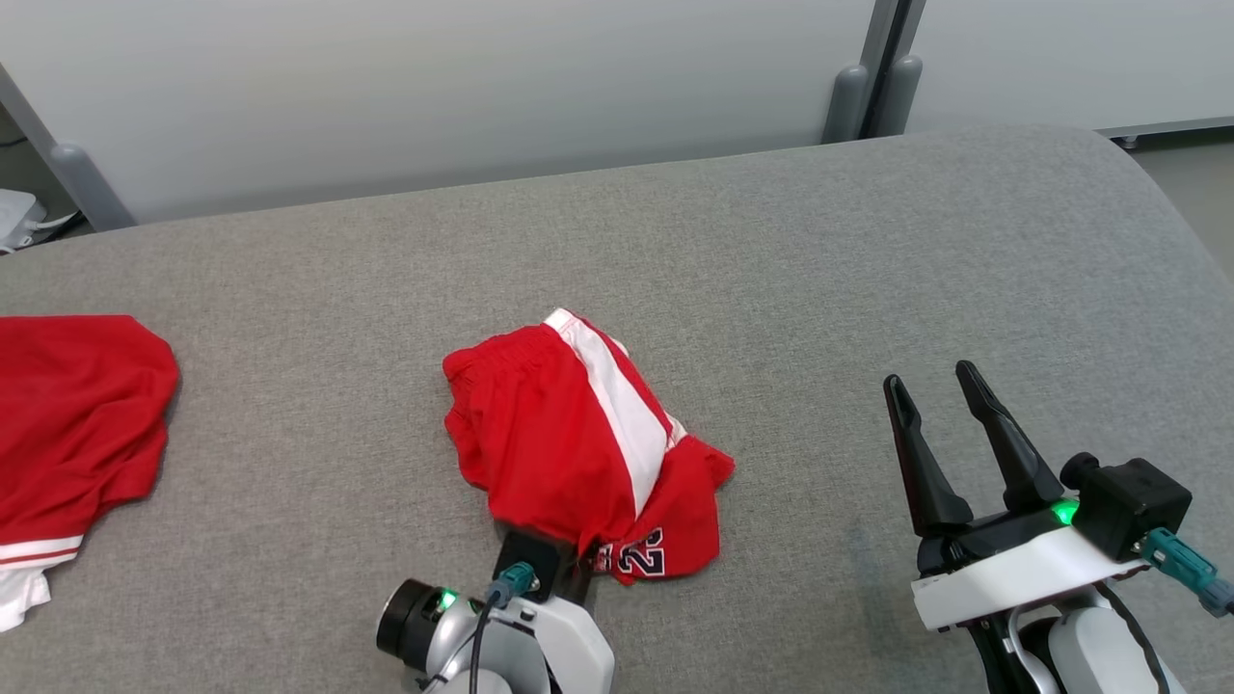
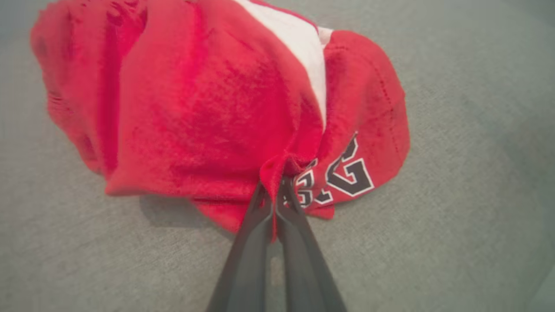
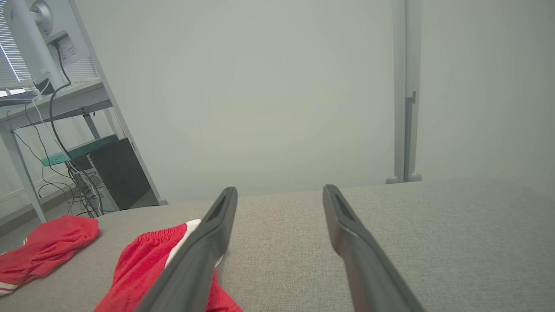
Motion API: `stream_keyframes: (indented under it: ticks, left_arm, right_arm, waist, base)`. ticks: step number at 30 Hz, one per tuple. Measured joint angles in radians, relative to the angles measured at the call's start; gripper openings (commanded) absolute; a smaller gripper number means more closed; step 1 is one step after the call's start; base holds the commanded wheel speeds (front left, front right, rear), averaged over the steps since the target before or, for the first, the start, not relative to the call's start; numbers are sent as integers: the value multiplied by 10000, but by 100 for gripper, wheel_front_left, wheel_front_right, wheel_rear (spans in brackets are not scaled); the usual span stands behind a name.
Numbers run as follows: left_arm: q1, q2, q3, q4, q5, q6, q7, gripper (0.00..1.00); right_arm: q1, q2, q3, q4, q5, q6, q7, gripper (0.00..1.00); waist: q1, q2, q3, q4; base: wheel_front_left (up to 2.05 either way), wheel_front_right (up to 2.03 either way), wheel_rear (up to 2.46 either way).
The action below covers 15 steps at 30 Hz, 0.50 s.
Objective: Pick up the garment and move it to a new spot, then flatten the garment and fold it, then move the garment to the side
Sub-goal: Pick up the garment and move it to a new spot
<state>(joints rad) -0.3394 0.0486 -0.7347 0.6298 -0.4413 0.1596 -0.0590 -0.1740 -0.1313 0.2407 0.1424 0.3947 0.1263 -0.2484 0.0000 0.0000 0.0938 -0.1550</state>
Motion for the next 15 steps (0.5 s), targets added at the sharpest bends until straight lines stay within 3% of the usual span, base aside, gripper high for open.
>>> stream_keyframes:
  ticks: [7,8,9,10,11,15]
  left_arm:
    - [292,75,-236,-257,-44,0,499,0]
    - [313,88,-247,-384,-58,0,499,9]
    - [314,92,-234,-531,-102,2,497,44]
    - [317,102,-228,-711,-125,40,497,92]
    - [319,113,-224,-884,-125,107,493,100]
    - [413,314,-81,-1628,-219,257,466,100]
  right_arm:
    - [0,0,0,17,0,0,0,100]
    - [0,2,2,19,0,0,0,100]
    - [1,2,8,25,0,0,0,100]
    - [1,4,25,31,0,0,0,100]
    - [1,8,42,38,0,0,0,100]
    - [6,13,174,79,0,0,0,100]
  waist:
    - [0,0,11,178]
    - [0,0,9,204]
    - [0,0,4,228]
    - [1,0,-7,247]
    - [1,0,-23,262]
    - [1,0,-134,284]
  base:
    - [0,0,0]
    - [0,0,0]
    - [0,0,0]
    - [0,0,0]
    - [0,0,0]
    - [0,0,0]
